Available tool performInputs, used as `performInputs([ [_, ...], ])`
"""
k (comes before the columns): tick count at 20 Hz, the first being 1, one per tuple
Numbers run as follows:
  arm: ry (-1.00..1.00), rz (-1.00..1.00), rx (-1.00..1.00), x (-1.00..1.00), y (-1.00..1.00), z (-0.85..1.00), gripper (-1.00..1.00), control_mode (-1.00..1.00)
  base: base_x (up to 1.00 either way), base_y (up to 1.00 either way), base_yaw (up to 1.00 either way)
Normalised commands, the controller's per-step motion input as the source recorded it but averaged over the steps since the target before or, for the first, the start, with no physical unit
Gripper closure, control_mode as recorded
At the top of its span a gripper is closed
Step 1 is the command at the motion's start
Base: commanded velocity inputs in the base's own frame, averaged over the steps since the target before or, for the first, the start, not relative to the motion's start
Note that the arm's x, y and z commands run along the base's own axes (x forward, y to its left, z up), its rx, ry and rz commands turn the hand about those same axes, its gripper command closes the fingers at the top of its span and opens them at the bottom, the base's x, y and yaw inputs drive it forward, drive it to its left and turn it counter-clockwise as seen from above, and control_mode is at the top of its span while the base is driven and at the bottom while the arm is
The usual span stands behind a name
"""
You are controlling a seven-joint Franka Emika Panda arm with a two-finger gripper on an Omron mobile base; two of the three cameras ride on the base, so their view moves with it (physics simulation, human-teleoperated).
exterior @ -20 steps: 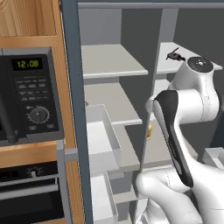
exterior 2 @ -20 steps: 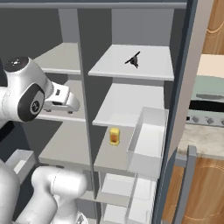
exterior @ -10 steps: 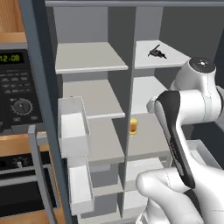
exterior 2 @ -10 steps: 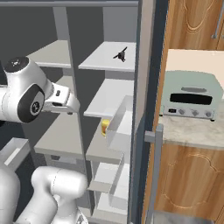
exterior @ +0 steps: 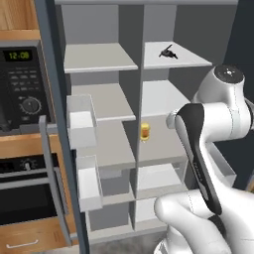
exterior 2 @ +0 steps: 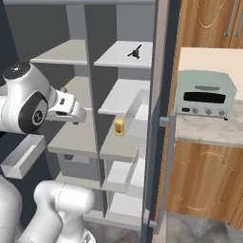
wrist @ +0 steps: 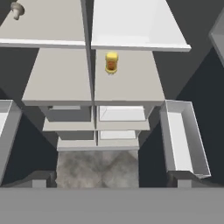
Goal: Pick up the frozen fish from the freezer, place it on any shelf in the fridge, and close the fridge and freezer doors when done.
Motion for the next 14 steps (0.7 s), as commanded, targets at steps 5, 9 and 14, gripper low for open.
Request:
performInputs([
  [5, 0.0, 0.0, 0.0, 0.0, 0.0, 0.0, -1.0, 1.0, -0.58, 0.0, 0.0],
  [9, 0.0, 0.0, 0.0, 0.0, 0.0, 0.0, -1.0, 1.0, -0.46, 0.0, 0.0],
  [14, 0.0, 0.0, 0.0, -0.03, 0.03, 0.0, -1.0, -1.0, -0.11, 0.0, 0.0],
])
